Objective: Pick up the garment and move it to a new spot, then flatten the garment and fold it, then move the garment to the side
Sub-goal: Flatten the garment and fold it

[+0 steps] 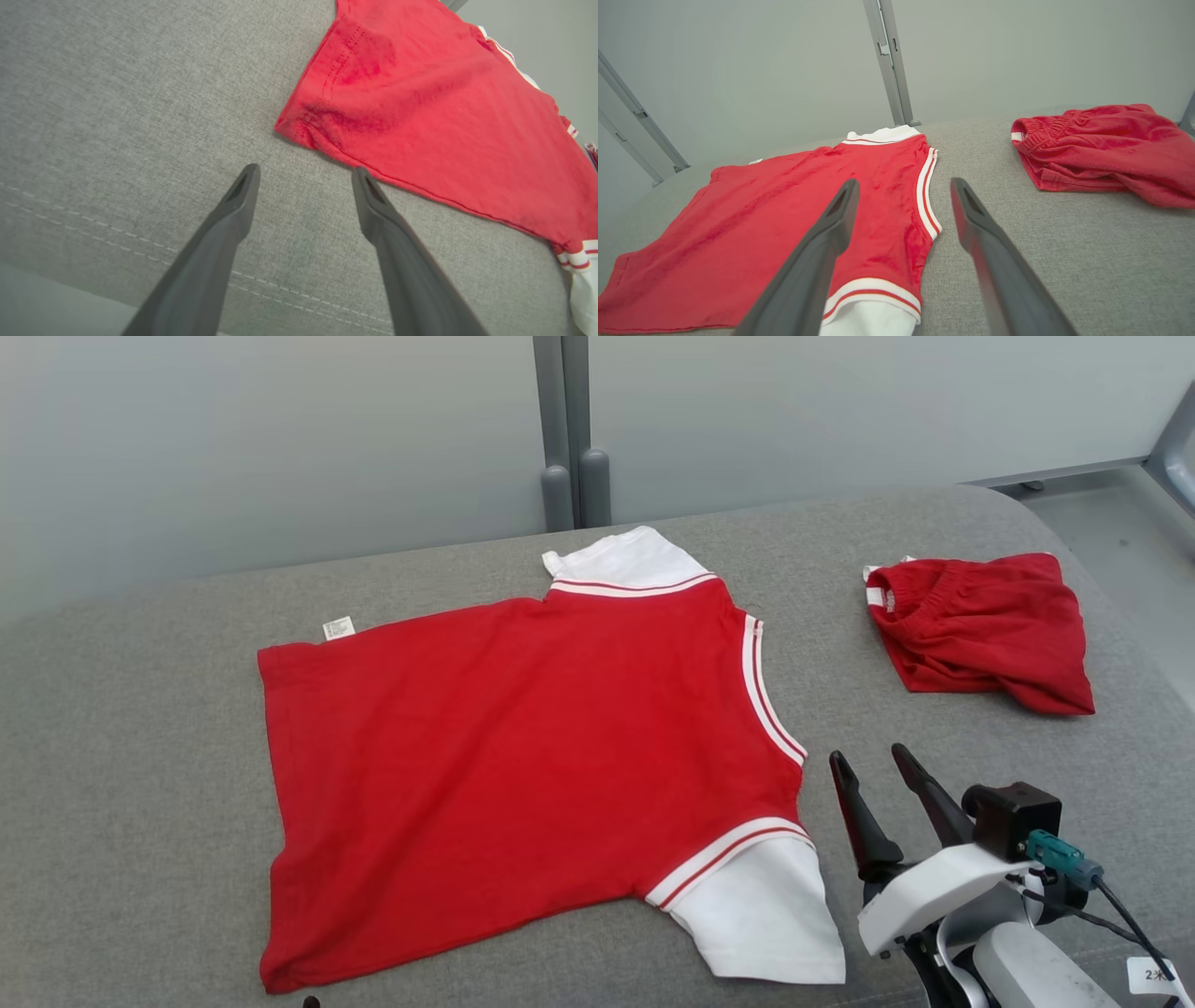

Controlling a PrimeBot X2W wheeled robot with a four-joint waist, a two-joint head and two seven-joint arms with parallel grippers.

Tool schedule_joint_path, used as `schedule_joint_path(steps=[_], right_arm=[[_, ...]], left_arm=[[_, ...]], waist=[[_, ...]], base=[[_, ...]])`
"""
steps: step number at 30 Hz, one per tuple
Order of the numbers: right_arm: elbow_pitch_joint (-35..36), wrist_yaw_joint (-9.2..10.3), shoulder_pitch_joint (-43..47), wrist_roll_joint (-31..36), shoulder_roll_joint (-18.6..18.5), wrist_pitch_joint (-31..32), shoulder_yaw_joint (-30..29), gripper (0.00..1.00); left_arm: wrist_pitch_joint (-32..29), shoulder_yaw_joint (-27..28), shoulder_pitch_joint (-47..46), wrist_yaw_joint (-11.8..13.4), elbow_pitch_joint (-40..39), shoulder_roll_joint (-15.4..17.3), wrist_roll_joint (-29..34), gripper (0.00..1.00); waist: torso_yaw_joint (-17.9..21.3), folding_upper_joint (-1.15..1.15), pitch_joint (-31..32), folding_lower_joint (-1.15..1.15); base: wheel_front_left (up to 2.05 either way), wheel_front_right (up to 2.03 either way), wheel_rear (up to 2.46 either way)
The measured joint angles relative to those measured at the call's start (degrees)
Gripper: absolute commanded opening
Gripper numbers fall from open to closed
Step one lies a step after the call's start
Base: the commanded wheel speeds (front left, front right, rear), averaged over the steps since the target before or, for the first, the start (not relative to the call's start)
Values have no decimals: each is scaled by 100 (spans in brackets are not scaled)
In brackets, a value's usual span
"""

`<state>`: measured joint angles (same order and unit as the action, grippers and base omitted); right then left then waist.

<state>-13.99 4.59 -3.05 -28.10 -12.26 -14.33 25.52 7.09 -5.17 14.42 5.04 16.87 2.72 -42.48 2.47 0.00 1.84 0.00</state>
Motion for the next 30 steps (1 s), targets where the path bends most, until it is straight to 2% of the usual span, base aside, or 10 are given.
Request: schedule_joint_path(steps=[7,11,19,26,27,30], right_arm=[[0,-3,-12,35,-43,0,-21,100],[-4,-2,-15,35,-54,0,-56,100],[-4,-3,-25,35,-52,0,-60,100],[-4,-3,-34,38,-54,0,-63,100],[-4,-4,-38,43,-54,0,-63,100],[-4,-4,-62,44,-56,0,-67,100]], left_arm=[[-3,30,-325,-57,176,-1,-513,100],[-100,-8,-502,-75,323,-5,-1067,100],[-94,52,-575,-70,525,-5,-1795,100],[-41,55,-828,-71,709,-7,-1964,100],[-26,58,-859,-71,740,-7,-1992,91],[30,87,-921,-73,833,-9,-2035,43]], waist=[[101,0,-127,0],[133,0,-174,0],[163,0,-222,0],[187,0,-279,0],[191,0,-288,0],[207,0,-316,0]], base=[[0,0,0],[0,0,0],[0,0,0],[0,0,0],[0,0,0],[0,0,0]])
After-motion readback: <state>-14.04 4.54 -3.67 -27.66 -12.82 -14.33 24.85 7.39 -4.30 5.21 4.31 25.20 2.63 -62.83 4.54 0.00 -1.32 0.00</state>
